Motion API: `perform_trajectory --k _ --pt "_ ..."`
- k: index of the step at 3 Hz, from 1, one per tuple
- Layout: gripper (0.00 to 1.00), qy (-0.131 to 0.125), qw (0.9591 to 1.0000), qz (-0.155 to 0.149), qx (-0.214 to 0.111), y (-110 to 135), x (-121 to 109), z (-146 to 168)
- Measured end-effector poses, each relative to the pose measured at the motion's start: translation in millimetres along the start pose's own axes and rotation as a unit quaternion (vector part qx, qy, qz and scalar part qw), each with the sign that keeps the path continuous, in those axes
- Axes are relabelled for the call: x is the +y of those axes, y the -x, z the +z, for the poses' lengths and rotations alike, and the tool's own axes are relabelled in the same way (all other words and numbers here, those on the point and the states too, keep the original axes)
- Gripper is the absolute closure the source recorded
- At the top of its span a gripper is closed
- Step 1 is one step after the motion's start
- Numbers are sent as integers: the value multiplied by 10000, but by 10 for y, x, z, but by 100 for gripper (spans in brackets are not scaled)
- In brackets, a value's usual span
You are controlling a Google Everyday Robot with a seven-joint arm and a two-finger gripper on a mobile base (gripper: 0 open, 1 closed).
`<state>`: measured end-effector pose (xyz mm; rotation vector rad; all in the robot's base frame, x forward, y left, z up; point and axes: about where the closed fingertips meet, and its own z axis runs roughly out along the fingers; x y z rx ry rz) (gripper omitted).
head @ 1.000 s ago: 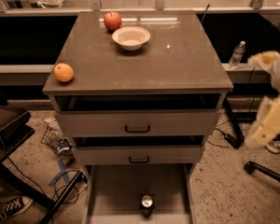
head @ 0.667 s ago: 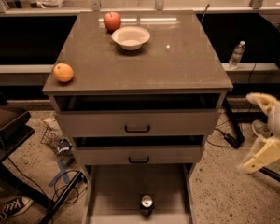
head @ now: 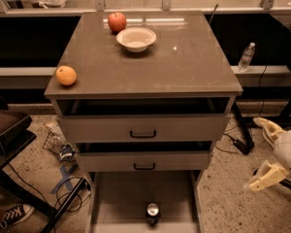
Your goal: Pick pepsi can from bottom drawer and place on counter
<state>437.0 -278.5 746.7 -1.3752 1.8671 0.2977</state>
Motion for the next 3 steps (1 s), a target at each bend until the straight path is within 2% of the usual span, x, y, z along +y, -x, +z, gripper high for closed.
perform_trajectory --k 1,2,3 --pt "0 56 9999 40 -78 -94 29 103" --pt "0 120 9994 205 -257 -202 102 286" --pt "0 -18 9955 449 -838 -450 226 679"
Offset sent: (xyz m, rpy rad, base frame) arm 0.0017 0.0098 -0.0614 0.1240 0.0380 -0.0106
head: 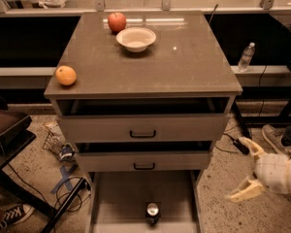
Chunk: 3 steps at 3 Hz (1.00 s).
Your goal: Pick pepsi can from bottom drawer and place on counter
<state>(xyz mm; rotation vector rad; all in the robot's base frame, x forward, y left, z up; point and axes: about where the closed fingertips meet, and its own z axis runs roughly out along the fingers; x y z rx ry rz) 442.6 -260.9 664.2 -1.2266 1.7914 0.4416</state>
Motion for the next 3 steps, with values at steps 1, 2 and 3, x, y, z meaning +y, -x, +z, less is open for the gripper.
perform_trajectory --k 1,2,3 --pt "0 -187 9978 -64 -634 -397 -5 400" --pt "0 -159 9940 -65 -1081 -864 4 837" --pt "0 147 9911 281 -1291 -1469 195 1350"
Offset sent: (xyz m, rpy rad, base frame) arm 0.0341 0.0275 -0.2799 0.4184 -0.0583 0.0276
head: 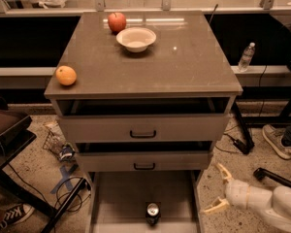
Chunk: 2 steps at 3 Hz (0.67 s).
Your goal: Pick pepsi can from bottom drawer and place on counter
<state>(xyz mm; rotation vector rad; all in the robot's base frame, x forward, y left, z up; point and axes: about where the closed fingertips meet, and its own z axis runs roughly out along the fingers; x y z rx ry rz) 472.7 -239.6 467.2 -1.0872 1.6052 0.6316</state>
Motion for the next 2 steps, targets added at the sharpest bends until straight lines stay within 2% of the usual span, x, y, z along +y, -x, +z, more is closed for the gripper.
perform_trajectory --k 1,2 --pt "0 83 9997 221 -94 -272 102 146" --pt "0 83 9997 214 -92 -265 99 145"
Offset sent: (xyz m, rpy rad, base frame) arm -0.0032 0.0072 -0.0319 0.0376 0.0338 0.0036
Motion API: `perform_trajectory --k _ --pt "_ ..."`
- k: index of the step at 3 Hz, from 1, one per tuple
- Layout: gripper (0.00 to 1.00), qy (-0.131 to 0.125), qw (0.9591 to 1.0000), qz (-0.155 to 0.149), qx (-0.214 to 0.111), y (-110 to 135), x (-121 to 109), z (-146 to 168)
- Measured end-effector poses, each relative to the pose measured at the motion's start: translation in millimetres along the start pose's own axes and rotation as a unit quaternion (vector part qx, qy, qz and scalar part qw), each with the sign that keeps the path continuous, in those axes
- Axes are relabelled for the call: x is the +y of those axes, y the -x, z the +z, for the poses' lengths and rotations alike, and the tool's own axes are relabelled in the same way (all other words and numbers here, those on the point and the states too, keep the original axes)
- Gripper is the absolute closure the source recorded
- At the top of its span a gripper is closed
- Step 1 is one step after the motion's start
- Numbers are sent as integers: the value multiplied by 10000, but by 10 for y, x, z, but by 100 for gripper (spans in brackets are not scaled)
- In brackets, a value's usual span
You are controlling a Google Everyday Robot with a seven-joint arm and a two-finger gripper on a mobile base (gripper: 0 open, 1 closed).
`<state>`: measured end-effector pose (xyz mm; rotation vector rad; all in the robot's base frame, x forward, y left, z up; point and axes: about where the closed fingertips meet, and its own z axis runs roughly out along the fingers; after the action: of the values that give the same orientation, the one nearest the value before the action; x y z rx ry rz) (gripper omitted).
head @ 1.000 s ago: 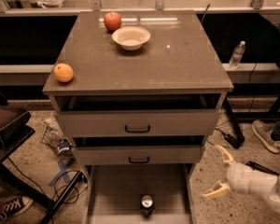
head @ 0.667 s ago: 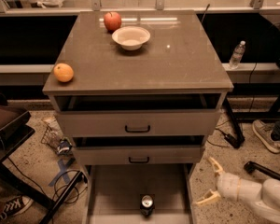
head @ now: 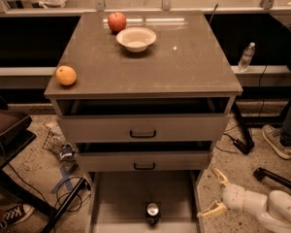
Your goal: Pick pepsi can from bottom drawer and place on counter
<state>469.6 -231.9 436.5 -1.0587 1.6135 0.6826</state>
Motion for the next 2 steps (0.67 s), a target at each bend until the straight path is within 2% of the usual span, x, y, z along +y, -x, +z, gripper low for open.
perform_trajectory --k 1,2 --pt "0 120 9997 196 48 -483 215 401" --pt "0 313 9991 205 188 -1089 512 928"
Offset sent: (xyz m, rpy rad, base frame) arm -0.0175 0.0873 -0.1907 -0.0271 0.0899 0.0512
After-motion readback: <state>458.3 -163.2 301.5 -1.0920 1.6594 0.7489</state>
